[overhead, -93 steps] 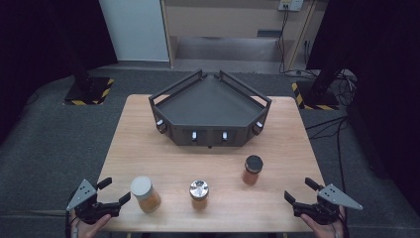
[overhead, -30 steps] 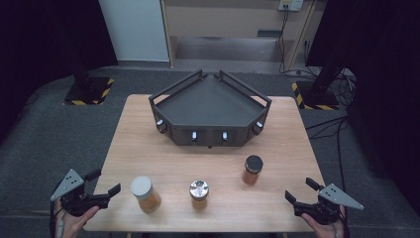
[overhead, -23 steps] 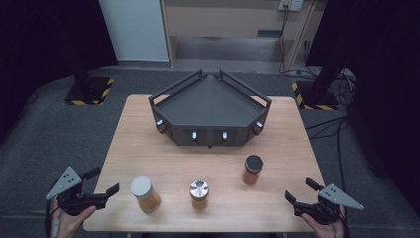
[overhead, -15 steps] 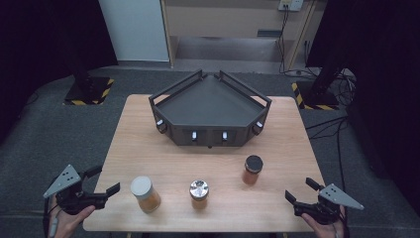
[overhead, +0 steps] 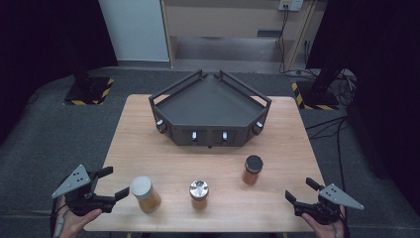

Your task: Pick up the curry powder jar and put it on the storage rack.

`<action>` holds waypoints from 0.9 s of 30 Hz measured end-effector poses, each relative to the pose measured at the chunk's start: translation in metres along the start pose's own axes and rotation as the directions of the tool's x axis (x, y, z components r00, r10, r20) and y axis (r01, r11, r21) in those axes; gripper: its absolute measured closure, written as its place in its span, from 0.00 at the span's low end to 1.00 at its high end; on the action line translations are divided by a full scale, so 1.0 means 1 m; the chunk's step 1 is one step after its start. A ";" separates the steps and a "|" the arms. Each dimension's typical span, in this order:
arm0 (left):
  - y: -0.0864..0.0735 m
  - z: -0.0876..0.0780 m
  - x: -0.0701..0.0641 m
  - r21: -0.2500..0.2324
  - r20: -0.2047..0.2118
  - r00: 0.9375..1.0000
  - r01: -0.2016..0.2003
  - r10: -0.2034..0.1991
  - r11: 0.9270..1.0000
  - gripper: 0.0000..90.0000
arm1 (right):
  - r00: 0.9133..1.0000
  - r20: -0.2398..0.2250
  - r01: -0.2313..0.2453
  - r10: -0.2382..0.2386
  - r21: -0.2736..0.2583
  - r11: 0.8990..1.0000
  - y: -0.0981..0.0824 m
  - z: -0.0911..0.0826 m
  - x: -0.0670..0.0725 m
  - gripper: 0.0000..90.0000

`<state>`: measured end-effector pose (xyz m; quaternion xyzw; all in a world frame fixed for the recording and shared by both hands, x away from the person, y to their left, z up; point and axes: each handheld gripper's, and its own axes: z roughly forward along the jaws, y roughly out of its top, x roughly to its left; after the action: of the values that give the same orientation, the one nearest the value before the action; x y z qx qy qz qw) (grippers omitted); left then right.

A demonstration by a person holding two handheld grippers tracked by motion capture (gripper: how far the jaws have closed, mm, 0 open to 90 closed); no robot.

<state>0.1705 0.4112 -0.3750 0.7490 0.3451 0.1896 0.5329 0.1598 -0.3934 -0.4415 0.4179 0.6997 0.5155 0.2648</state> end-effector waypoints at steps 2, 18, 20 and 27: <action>0.001 0.002 0.000 0.002 0.009 1.000 -0.003 0.003 1.000 0.05 | 1.000 0.000 0.001 -0.001 0.000 1.000 0.000 0.000 0.000 0.08; 0.004 0.023 -0.001 0.036 0.079 0.996 -0.041 0.038 0.999 0.05 | 1.000 0.003 -0.003 0.003 -0.003 1.000 0.000 -0.001 0.000 0.08; 0.003 0.026 -0.001 0.038 0.086 0.995 -0.045 0.042 0.998 0.05 | 1.000 0.004 -0.004 0.004 -0.005 1.000 0.000 -0.001 0.000 0.08; -0.001 0.035 -0.003 0.047 0.101 0.994 -0.056 0.051 0.997 0.08 | 1.000 0.005 -0.006 0.006 -0.005 1.000 -0.001 -0.001 0.000 0.08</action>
<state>0.1913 0.3858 -0.3881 0.7796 0.3024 0.1573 0.5255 0.1587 -0.3941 -0.4416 0.4205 0.6965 0.5169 0.2661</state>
